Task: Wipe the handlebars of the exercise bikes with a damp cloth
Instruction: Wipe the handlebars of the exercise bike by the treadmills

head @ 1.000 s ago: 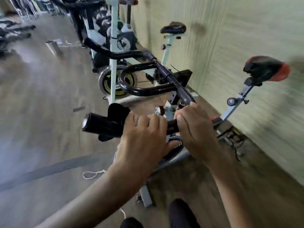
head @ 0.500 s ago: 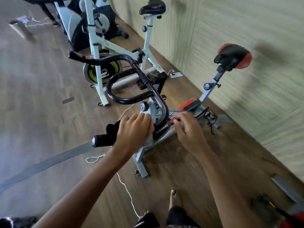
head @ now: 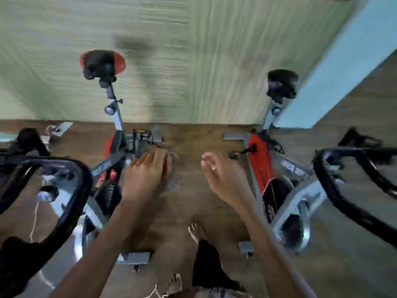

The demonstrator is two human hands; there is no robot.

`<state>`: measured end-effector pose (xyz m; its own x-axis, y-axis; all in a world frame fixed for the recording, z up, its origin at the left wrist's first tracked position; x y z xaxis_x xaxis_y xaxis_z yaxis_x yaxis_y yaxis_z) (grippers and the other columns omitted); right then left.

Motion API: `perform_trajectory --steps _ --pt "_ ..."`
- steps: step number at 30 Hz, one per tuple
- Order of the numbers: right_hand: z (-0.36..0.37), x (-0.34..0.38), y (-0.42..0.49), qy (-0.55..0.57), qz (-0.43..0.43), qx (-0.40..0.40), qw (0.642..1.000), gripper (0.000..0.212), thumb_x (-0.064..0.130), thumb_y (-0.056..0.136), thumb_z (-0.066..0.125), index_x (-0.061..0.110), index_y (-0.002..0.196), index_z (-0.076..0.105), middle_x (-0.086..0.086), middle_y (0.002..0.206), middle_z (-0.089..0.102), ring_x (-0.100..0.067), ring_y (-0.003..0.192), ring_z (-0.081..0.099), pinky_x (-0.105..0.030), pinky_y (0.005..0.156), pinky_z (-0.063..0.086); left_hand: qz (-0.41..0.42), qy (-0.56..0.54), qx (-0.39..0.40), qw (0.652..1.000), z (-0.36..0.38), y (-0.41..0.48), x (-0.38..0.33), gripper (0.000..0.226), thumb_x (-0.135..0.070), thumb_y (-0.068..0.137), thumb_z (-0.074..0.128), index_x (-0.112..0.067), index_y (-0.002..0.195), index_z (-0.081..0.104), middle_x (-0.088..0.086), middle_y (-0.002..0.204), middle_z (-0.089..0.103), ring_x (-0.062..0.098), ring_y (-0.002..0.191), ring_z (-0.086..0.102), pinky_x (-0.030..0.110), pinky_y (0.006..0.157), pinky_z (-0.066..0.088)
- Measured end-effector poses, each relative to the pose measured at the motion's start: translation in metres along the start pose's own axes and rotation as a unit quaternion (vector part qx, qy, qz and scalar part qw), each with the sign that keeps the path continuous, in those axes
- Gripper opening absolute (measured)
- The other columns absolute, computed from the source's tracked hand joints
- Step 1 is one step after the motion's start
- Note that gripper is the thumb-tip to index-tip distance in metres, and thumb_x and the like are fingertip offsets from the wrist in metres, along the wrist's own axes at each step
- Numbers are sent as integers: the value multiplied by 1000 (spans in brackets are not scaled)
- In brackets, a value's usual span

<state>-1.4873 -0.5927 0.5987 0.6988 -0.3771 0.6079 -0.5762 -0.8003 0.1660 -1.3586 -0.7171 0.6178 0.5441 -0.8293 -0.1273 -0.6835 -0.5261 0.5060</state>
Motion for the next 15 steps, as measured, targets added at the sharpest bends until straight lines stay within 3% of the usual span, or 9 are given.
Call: perform_trajectory --steps 6,12,15 --pt "-64 -41 -134 -56 179 -100 977 25 38 95 44 21 107 58 5 104 67 -19 90 65 -41 74 52 139 -186 115 966 20 -27 -118 27 -29 92 40 -16 86 63 7 71 67 31 58 63 30 48 44" --pt "-126 -62 -237 -109 338 -202 913 17 37 97 47 27 99 60 12 94 69 -11 83 66 -31 71 50 277 -311 117 902 11 -38 -222 30 -30 90 38 -14 80 62 3 64 63 25 52 60 27 45 43" --pt "-145 -67 -258 -110 389 -227 886 14 32 97 51 25 97 63 12 94 68 -9 86 64 -29 72 47 296 -345 143 879 11 -40 -254 33 -31 91 35 -14 84 62 3 72 66 26 59 63 32 50 47"
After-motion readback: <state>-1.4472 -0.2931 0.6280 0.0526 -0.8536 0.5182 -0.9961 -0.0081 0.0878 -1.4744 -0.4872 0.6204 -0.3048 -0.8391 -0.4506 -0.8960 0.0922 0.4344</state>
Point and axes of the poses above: each hand's wrist, its own y-axis towards the middle knuckle, its own z-axis out of the palm, x = y × z, the point moved 8 cm from there along y, towards the middle knuckle
